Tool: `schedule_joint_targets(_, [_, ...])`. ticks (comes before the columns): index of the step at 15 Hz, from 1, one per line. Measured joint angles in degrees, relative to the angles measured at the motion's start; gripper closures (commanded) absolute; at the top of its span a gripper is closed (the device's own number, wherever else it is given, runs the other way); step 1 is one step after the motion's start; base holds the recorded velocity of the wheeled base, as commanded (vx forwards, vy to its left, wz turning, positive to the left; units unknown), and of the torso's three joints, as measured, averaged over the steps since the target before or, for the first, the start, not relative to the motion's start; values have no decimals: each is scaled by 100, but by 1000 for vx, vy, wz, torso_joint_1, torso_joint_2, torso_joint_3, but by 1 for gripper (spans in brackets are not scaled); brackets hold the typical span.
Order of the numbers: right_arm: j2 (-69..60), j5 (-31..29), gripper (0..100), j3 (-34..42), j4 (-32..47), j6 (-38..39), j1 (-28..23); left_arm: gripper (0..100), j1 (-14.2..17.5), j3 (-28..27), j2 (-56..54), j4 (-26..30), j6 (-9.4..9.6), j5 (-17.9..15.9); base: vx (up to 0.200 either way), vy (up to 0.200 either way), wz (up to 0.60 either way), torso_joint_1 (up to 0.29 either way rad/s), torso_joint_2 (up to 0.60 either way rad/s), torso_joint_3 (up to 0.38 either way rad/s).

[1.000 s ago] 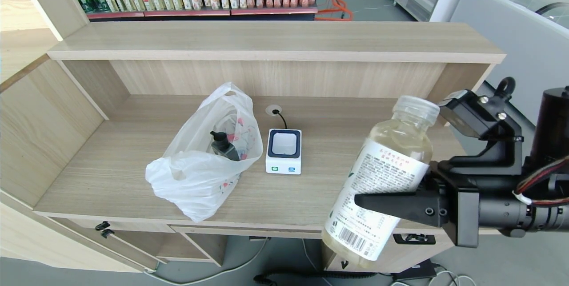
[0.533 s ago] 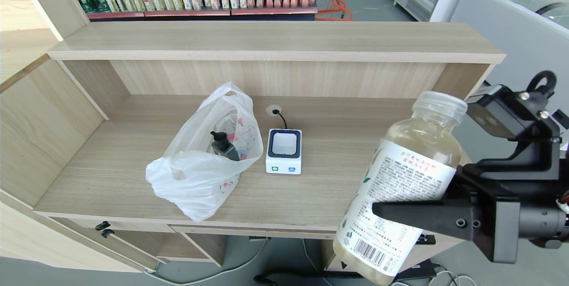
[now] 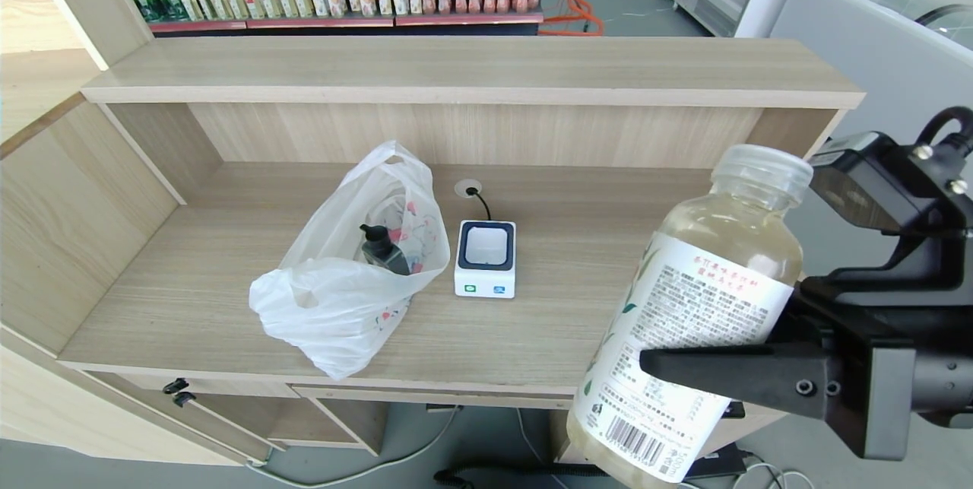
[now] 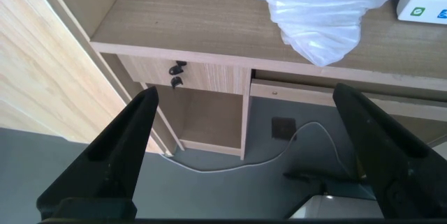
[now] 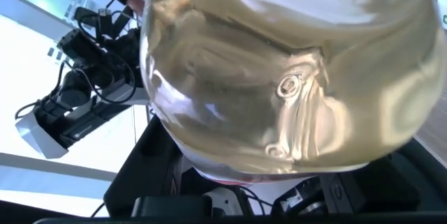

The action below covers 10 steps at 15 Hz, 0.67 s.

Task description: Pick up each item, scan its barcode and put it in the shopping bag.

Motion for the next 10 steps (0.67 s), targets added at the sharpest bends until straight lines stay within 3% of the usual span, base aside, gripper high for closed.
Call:
schedule_joint_targets(4, [-15,-6,100,-45,-38,-134,-6,0,-2,0,0,0,0,-2,0,0,0,0,0,0])
schedule_joint_targets(5, [-17,-11,100,-69,-35,-478,-43,0,-2,0,0,0,0,-2,0,0,0,0,0,0])
schedule_joint_targets(8, [13,-117,100,-116,-39,-2842,-646,0,-2,0,0,0,-2,-2,0,0,0,0,0,0])
schedule_joint_targets(10, [24,-644,100,-127,-41,-4496,-1434,0,-2,0,0,1,0,0,0,0,0,0,0,0])
